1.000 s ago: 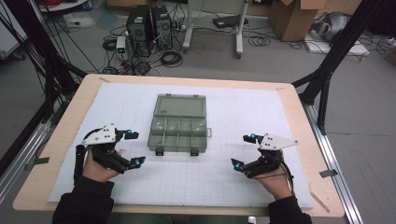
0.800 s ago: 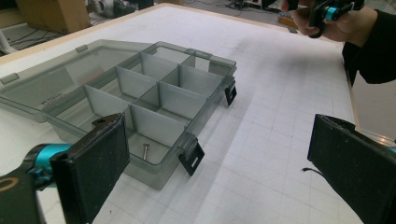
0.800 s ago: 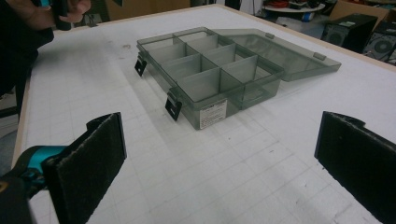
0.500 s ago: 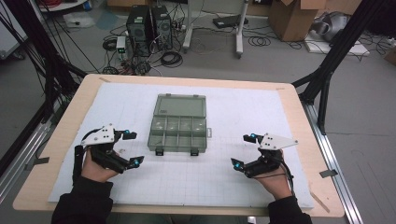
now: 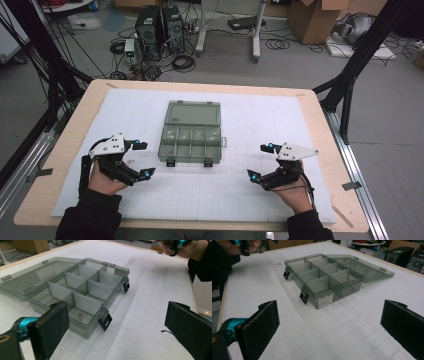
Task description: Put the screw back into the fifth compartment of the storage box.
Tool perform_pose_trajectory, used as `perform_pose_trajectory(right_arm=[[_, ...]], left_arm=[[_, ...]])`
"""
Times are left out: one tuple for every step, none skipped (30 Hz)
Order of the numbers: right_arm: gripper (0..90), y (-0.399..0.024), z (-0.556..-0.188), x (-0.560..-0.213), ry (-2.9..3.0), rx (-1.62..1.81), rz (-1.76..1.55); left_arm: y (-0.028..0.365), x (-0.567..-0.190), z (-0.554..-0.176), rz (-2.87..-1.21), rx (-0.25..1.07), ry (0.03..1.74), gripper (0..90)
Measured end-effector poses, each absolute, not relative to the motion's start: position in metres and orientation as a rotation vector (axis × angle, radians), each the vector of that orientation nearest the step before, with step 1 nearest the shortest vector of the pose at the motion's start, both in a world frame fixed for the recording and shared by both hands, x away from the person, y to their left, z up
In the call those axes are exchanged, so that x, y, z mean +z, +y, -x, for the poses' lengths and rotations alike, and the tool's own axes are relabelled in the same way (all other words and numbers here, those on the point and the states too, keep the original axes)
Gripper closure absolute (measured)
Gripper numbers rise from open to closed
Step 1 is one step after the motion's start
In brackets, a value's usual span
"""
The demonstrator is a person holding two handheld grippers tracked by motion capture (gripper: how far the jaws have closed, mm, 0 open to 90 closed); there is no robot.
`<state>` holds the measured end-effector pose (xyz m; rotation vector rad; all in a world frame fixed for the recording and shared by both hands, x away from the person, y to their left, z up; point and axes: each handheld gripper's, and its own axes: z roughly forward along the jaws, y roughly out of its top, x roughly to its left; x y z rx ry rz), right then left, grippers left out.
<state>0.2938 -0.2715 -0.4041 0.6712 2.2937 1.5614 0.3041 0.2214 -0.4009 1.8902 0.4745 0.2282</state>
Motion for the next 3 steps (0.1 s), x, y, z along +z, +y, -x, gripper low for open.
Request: perform_pose_trajectory(right_arm=[[0.9,-0.2714,-0.2938,-0.4041,2.294,1.562,-0.671],[0.9,-0.2714,-0.2938,-0.4042,2.293,1.562,-0.671],[0.9,-0.2714,-0.2937,-0.4041,2.294,1.562,-0.672]], left_arm=[[0.2214,-0.4011,-0.3043,-1.89,0.226,0.474,5.9],[0.2212,-0.4013,-0.3045,-1.89,0.224,0.473,5.9],[0.2207,-0.4014,-0.3044,-1.89,0.222,0.476,5.9]])
